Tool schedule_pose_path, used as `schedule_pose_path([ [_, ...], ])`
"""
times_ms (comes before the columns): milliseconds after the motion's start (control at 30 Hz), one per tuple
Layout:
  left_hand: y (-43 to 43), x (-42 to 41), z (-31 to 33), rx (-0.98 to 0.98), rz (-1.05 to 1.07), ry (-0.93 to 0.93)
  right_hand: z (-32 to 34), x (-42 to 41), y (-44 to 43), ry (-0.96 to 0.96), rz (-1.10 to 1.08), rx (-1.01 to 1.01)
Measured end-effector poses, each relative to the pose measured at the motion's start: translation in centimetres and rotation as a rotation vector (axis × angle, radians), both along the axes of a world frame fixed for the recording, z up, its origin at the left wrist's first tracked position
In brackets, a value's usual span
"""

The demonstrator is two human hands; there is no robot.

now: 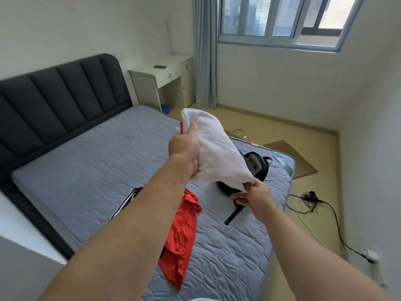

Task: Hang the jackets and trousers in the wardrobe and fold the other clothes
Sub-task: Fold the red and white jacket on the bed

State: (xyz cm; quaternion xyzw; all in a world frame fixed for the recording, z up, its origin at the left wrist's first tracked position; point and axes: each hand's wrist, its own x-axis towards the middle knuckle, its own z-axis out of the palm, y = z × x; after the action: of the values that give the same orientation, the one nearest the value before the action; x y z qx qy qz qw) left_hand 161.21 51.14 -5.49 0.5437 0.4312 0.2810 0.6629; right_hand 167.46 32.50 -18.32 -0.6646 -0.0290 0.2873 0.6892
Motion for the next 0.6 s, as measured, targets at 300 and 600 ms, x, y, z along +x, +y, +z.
schedule_pose_path([
  [300, 0.0, -4.0, 3.2, 0.485, -0.453, 0.093, 0.1, 1.3, -2.6, 0.482, 0.355, 0.429],
  [600, -1.7, -5.8, 2.6, 0.424, -0.571, 0.14, 1.8, 2.0, 1.7, 0.373, 0.285, 0.544],
])
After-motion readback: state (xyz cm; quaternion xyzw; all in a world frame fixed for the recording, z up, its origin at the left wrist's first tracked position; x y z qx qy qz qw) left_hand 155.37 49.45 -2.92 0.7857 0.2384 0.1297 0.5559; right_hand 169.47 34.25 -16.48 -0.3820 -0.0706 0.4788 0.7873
